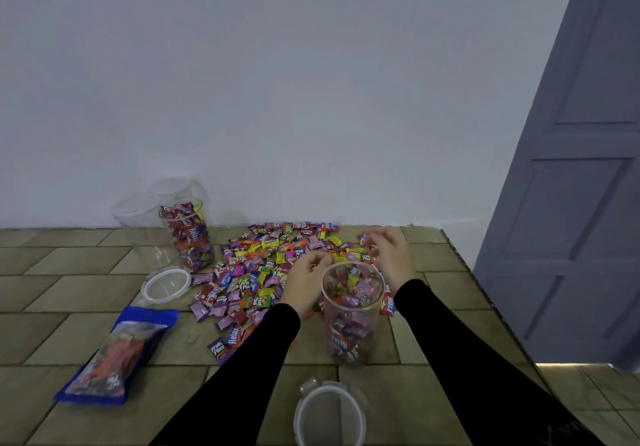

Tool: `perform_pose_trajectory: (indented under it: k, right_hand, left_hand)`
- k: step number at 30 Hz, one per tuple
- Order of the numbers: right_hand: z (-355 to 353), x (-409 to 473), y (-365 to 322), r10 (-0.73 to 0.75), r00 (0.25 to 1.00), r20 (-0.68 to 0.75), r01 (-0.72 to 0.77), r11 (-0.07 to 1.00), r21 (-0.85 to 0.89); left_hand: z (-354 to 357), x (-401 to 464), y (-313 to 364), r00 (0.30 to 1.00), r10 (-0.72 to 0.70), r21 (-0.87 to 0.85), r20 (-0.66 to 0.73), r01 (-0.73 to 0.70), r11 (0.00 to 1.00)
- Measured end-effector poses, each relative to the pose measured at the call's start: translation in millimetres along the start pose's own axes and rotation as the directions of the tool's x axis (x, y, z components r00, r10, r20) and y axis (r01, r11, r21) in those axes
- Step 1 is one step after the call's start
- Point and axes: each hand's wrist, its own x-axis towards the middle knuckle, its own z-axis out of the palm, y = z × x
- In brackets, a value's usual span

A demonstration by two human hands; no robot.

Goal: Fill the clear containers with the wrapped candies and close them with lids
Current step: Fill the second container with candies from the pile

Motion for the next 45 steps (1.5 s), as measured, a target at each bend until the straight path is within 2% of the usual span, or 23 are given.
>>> perform_pose_trajectory:
  k: [2,4,6,8,11,14,16,18,20,22,30,37,41,45]
  right_hand:
    - [-0.8,6.6,28.7,0.011,1.0,0.002,-0.011,0.986,-0.168]
    - [-1.6,11.4,50.5,-0.031,0.997,0.069,0.056,0.911,-0.407]
    - [-3.4,9.2,61.2,-0.04,0.985,0.169,0.149,0.695,-0.703]
    - [-2.0,13.8,74.1,0.0,0.974,0.228,0.198,0.499,-0.844]
    - [1.2,29.5,95.0,0.082,0.955,0.285,0.239,0.358,-0.903]
    - [4.2,53.5,106.8,0.086,0.949,0.302,0.262,0.316,-0.912]
    - [6.4,64.4,105.6,0.072,0.949,0.308,0.277,0.284,-0.918]
    - [9.3,70.7,103.9,-0.026,0.947,0.321,0.318,0.243,-0.917]
    - [11.4,76.3,104.9,-0.115,0.933,0.342,0.36,0.252,-0.898]
    - [14.2,81.0,104.3,-0.157,0.923,0.352,0.383,0.279,-0.88]
    - [18.5,86.6,95.5,-0.118,0.941,0.317,0.338,0.373,-0.864]
    - [20.7,73.3,83.8,-0.097,0.971,0.22,0.237,0.529,-0.815]
    - [21.6,67.3,69.9,-0.092,0.963,0.255,0.259,0.587,-0.767]
    - [24.0,66.0,54.9,-0.143,0.955,0.26,0.292,0.61,-0.736]
  left_hand:
    - [-1.0,9.5,-11.1,0.997,0.071,0.315,0.044,-0.081,0.946]
    - [-0.2,16.6,-19.8,0.991,0.088,0.575,0.1,-0.13,0.808]
    - [0.9,18.8,-24.9,0.985,0.082,0.699,0.153,-0.166,0.696]
    - [6.4,26.1,-31.6,0.973,0.05,0.742,0.227,-0.206,0.637]
    - [15.4,39.0,-39.4,0.961,0.024,0.806,0.274,-0.243,0.54]
    - [22.9,53.2,-44.7,0.962,0.022,0.857,0.272,-0.253,0.449]
    - [26.7,60.8,-47.0,0.968,0.029,0.862,0.251,-0.237,0.449]
    - [29.2,69.0,-49.2,0.977,0.03,0.833,0.212,-0.196,0.517]
    - [30.4,76.9,-50.3,0.983,0.064,0.811,0.171,-0.177,0.557]
    - [31.3,83.9,-49.1,0.983,0.097,0.817,0.153,-0.181,0.547]
    - [36.3,87.6,-45.8,0.989,0.054,0.818,0.138,-0.145,0.556]
    - [30.5,84.0,-40.5,0.99,0.044,0.763,0.132,-0.13,0.633]
    - [28.4,78.9,-33.9,0.994,0.068,0.722,0.087,-0.11,0.683]
    - [22.1,75.3,-24.6,0.989,0.148,0.647,0.028,-0.131,0.751]
